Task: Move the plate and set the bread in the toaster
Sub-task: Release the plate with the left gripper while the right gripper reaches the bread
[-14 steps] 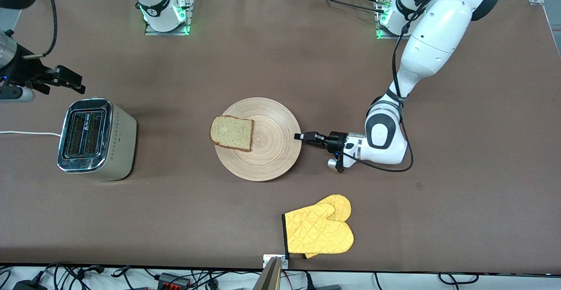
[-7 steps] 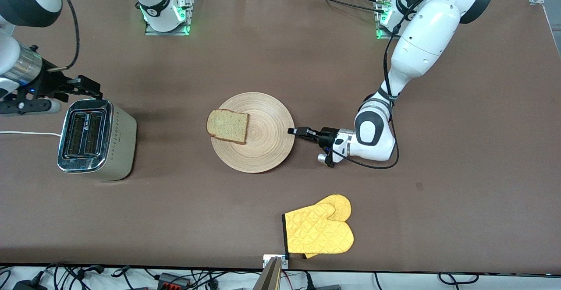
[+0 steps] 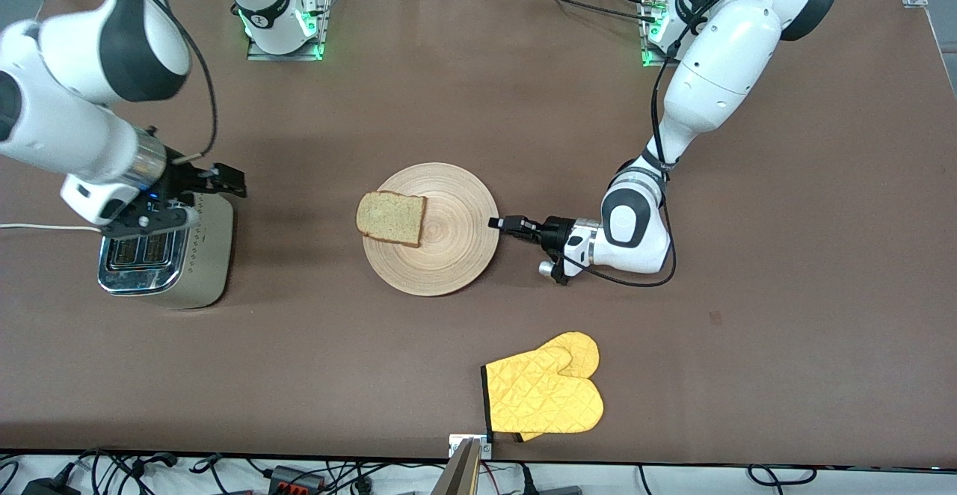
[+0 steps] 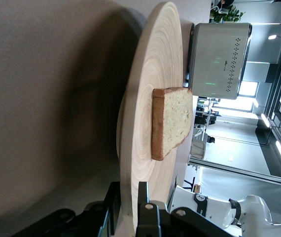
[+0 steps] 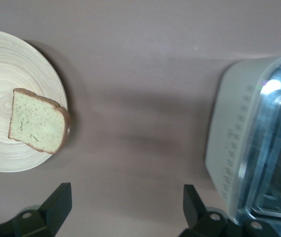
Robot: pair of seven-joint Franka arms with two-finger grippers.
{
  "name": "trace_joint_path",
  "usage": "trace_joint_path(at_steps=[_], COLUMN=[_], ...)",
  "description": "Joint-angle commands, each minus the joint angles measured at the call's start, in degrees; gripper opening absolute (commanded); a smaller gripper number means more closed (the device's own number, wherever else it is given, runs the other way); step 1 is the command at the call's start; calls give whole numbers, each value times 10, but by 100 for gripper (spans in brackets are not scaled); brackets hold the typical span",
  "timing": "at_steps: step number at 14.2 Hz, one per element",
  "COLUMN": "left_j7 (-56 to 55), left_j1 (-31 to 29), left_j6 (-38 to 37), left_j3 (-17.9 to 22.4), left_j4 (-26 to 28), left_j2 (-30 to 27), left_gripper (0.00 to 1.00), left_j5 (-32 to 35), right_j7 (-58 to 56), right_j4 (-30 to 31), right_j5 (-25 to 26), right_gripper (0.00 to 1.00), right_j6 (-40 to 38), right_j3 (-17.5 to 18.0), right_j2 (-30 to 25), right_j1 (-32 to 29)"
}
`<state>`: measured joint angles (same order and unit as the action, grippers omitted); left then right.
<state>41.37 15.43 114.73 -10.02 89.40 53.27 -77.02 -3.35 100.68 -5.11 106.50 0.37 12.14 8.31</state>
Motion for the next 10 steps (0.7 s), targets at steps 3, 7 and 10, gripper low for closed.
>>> trace_joint_path(at_steps=[3,7,10], left_j7=[5,-29,-61], left_j1=[-5,-69,-135], left_j6=[-18,-88,-184], left_j3=[35,62,62], left_j4=[-3,-18,-94], left_j2=[-4,-36,-39], left_gripper=[46,48,51], left_j5=[-4,142,286], right_j7=[20,47,48], right_j4=[0,0,0], right_j5=[-38,-133,-167], right_gripper=[88,83,80], right_j6=[47,54,71], right_j3=[-2,-2,-2], right_j2=[53,107,143], right_j1=[41,49,62])
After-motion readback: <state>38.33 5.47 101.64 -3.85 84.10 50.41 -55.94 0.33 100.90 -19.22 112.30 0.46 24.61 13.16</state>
